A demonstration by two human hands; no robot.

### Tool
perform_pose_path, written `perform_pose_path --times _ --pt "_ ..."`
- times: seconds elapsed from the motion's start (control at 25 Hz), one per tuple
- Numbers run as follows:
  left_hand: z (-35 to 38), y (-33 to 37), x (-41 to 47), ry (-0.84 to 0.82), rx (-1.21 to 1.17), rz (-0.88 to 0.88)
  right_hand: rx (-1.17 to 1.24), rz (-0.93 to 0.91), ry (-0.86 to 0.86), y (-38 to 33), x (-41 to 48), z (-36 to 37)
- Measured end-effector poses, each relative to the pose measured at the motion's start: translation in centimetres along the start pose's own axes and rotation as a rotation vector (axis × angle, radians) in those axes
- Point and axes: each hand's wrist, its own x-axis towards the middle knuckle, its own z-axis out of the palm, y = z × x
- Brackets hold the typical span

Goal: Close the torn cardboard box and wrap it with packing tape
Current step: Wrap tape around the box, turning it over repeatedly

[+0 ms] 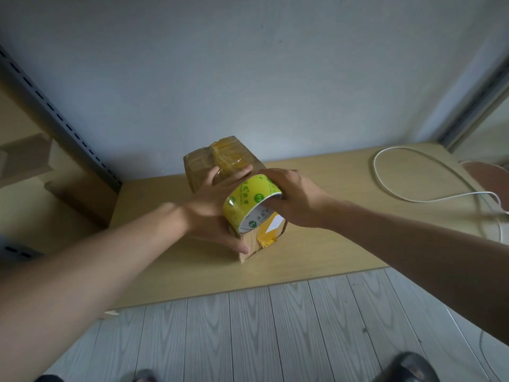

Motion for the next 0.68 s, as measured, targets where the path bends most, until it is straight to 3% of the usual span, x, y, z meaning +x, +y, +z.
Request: perform_pose_path --times 0.2,0.48,0.68 --pt "1.3 0.5 -0.7 0.073 0.144 -0.035 -0.126 -0.135 0.006 0.8 0.7 -1.0" --pt "1.1 0.3 -0.2 0.063 0.208 -0.07 -0.178 -0.026 0.091 3.2 0.8 -3.8" --pt "3.1 1.6 -1.8 0.216 -0.044 -0.4 -0.077 0.062 0.063 3.1 -0.5 -2.8"
